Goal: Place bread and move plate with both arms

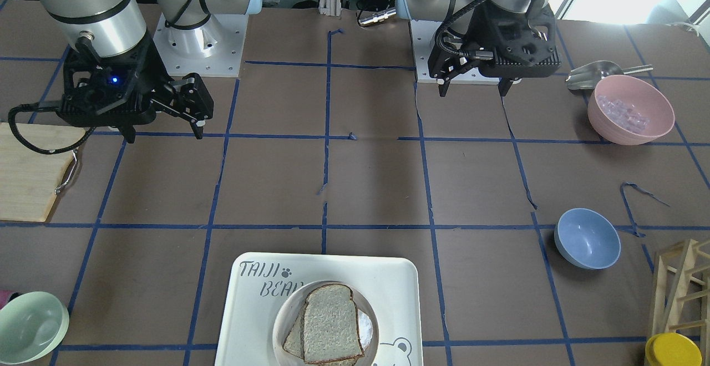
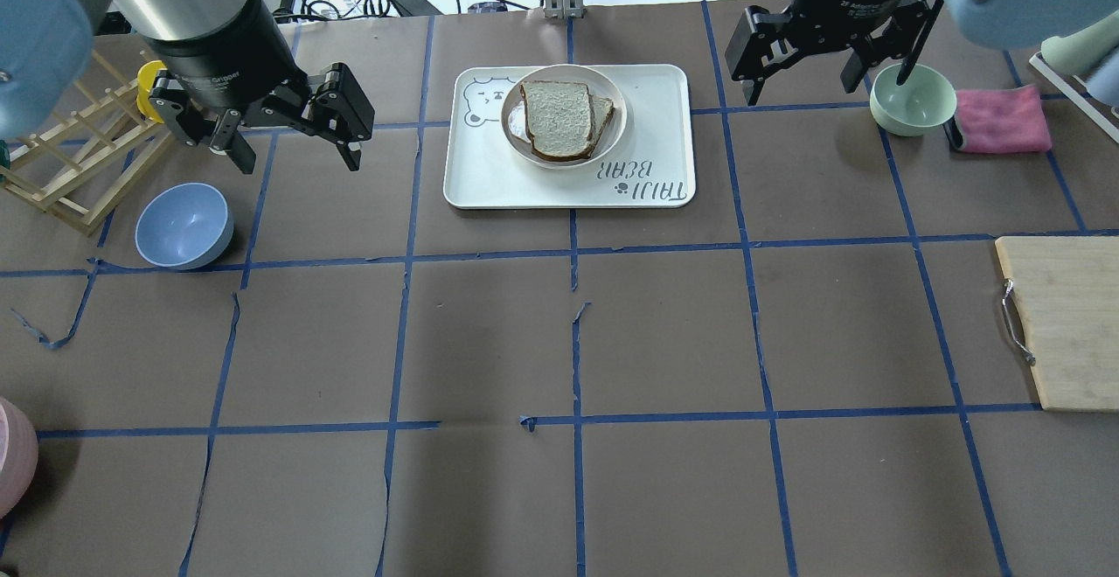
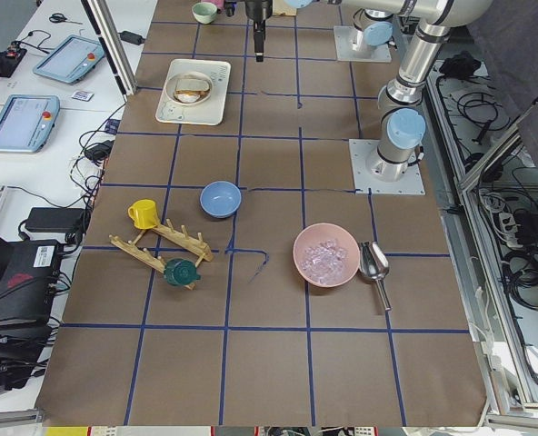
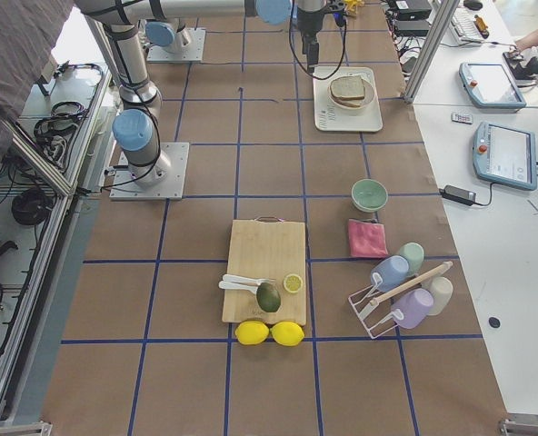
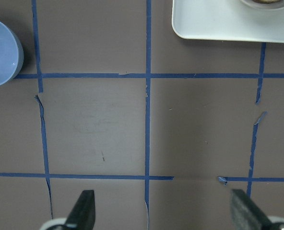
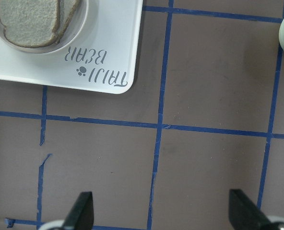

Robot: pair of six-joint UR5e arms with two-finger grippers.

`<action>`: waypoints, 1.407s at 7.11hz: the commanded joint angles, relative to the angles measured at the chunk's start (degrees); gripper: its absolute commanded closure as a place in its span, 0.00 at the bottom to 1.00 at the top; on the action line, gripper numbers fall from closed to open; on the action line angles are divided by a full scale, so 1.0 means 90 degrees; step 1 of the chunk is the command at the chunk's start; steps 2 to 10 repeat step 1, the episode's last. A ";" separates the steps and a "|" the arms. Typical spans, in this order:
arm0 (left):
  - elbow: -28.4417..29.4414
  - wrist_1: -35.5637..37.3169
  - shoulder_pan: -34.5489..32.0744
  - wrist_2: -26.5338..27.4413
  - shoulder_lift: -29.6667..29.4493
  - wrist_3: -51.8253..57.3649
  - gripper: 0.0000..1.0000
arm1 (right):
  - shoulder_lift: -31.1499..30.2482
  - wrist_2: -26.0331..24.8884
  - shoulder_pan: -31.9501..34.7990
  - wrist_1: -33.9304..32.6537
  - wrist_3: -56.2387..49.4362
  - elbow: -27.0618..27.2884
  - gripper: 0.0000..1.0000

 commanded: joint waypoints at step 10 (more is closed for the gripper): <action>-0.0039 0.0074 -0.0006 0.0012 0.0012 0.0007 0.00 | -0.0001 0.0000 0.0000 0.0000 0.0012 0.0006 0.00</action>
